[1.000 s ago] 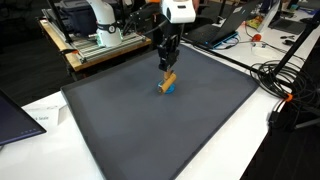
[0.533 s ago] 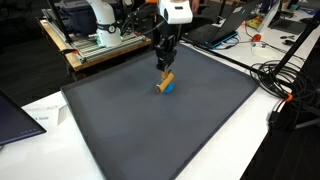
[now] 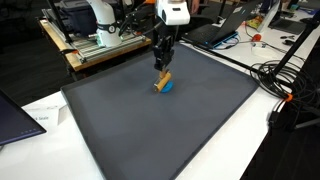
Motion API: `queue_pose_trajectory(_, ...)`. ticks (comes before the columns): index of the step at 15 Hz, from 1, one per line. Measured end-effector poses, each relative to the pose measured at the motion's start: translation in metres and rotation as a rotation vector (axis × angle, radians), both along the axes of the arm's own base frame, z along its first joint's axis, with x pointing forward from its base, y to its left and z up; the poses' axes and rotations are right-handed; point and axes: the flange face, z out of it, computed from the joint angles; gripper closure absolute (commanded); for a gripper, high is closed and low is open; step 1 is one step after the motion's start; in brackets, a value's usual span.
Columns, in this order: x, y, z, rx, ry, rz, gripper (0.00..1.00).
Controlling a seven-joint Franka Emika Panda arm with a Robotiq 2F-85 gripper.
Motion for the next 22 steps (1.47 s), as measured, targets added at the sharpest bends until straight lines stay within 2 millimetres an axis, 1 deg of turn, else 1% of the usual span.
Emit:
queue_pose_trajectory(17,-0.012,0.009,-0.011,-0.037,0.055,0.069,0.78)
queue_pose_trajectory(19,-0.016,0.009,-0.016,-0.043,0.077,0.075,0.78)
queue_pose_trajectory(21,-0.025,0.009,-0.028,-0.055,0.125,0.088,0.78)
queue_pose_trajectory(22,-0.026,0.009,-0.029,-0.061,0.135,0.094,0.78)
